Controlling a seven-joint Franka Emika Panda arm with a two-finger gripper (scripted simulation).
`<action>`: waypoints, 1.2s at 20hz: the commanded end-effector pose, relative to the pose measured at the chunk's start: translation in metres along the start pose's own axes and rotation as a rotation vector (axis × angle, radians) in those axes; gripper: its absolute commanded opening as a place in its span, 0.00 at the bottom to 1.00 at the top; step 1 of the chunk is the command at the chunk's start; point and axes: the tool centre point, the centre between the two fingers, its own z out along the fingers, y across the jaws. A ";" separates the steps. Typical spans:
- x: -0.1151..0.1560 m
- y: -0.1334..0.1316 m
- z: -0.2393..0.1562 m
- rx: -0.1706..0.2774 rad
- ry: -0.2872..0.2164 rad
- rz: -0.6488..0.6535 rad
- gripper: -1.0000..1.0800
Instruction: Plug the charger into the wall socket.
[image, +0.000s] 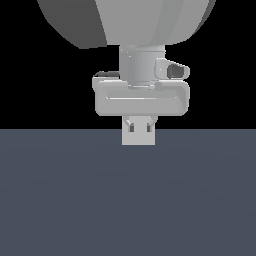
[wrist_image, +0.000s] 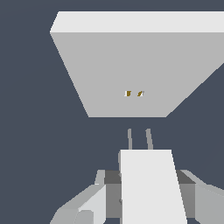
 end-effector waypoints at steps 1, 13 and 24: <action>0.000 0.000 0.000 0.000 0.000 0.000 0.00; 0.028 0.000 0.014 0.001 0.000 0.001 0.00; 0.045 0.000 0.023 0.001 0.000 0.000 0.00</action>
